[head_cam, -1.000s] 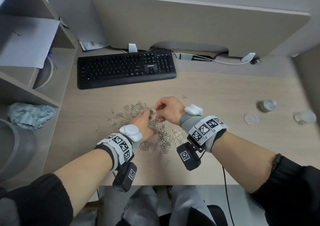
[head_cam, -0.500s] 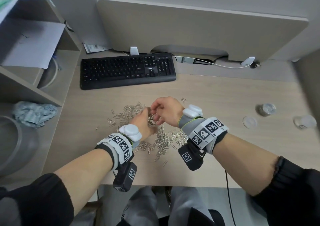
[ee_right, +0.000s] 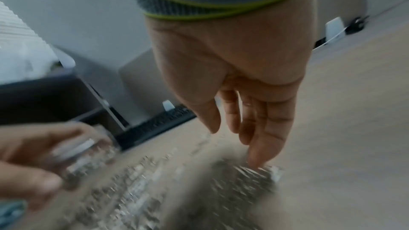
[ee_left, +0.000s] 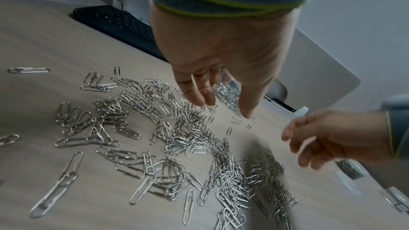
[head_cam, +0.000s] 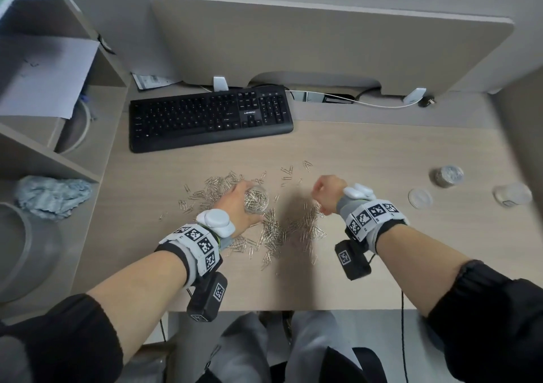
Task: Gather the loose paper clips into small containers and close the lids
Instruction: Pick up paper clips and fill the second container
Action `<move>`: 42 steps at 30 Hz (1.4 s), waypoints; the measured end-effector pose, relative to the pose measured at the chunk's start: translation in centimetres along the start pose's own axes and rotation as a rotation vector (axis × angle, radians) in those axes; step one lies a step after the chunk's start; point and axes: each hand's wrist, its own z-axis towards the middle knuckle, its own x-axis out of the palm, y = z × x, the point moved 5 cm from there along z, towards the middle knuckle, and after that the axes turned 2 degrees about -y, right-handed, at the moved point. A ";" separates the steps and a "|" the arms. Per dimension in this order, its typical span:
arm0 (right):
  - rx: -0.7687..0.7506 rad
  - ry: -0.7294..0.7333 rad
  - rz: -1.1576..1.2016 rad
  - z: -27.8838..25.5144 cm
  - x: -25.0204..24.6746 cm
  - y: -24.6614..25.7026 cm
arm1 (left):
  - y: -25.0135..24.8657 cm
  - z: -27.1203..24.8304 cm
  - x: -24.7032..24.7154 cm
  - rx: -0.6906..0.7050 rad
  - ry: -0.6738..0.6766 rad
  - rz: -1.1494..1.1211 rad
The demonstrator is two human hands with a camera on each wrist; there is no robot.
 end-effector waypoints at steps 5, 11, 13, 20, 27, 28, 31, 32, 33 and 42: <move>0.133 0.001 -0.213 0.5 1.9 -5.0 | 0.9 -0.6 -0.3 -0.003 0.023 0.024; -0.009 0.025 -0.344 0.1 6.3 0.0 | 2.2 -0.8 -0.2 -0.022 0.050 0.050; -0.085 0.049 -0.395 -0.1 8.0 1.9 | 2.6 -1.0 -0.3 -0.033 0.051 0.059; -0.153 0.083 -0.601 -1.6 10.3 4.3 | 4.3 -1.5 -1.1 -0.049 0.033 0.004; -0.172 0.091 -0.632 -1.0 12.0 5.7 | 5.5 -2.0 -1.5 -0.059 0.007 -0.042; -0.184 0.114 -0.612 -0.9 11.6 5.8 | 5.6 -2.0 -1.5 -0.065 0.010 -0.048; -0.179 0.157 -0.514 -0.2 10.5 5.7 | 6.0 -1.8 -1.4 -0.080 0.020 -0.070; -0.156 0.162 -0.470 0.1 10.2 5.5 | 6.1 -1.7 -1.4 -0.082 0.021 -0.072; -0.118 0.150 -0.429 0.3 9.7 5.1 | 6.1 -1.6 -1.3 -0.082 0.020 -0.071; -0.159 0.058 0.354 -2.5 4.6 8.9 | 4.5 -0.8 -0.5 -0.039 0.027 -0.014</move>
